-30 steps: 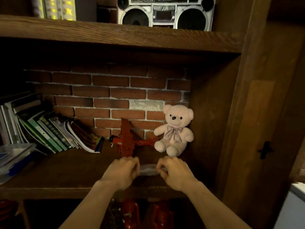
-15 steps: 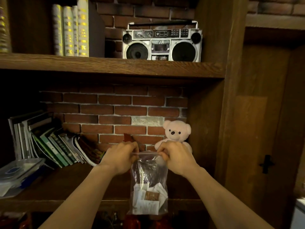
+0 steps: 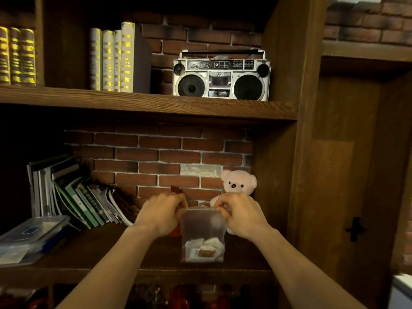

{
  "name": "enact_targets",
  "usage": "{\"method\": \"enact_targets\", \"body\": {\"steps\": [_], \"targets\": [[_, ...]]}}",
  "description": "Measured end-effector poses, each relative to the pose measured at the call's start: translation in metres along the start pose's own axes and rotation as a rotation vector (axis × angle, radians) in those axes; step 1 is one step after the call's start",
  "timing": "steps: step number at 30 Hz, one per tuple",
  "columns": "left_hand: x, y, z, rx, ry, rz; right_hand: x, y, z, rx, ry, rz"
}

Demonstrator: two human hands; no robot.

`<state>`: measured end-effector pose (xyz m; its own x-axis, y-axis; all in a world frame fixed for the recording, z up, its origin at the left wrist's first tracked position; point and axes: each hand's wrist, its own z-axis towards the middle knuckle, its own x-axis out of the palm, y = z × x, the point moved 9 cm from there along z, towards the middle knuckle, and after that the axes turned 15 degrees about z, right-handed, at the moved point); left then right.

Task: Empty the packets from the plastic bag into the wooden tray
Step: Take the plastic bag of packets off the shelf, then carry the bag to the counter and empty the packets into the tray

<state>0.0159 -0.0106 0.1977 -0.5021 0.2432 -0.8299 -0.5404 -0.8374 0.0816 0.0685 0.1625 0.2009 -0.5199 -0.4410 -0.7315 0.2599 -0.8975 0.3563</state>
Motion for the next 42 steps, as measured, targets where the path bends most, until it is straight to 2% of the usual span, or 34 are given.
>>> {"method": "enact_targets", "body": {"steps": [8, 18, 26, 33, 42], "targets": [[0.019, 0.004, -0.013, -0.008, 0.055, -0.046, 0.008, 0.007, -0.021, 0.017, 0.028, -0.018], [0.075, -0.018, -0.033, 0.051, 0.211, -0.138, 0.042, -0.030, -0.062, 0.227, 0.144, -0.048], [0.072, -0.058, -0.046, 0.094, 0.249, -0.167, 0.019, -0.043, -0.103, 0.314, 0.157, -0.037], [0.032, -0.160, -0.055, 0.203, 0.182, -0.181, -0.073, -0.060, -0.182, 0.358, 0.052, -0.082], [-0.042, -0.409, -0.105, 0.546, 0.131, -0.359, -0.263, -0.104, -0.370, 0.657, -0.116, -0.204]]}}
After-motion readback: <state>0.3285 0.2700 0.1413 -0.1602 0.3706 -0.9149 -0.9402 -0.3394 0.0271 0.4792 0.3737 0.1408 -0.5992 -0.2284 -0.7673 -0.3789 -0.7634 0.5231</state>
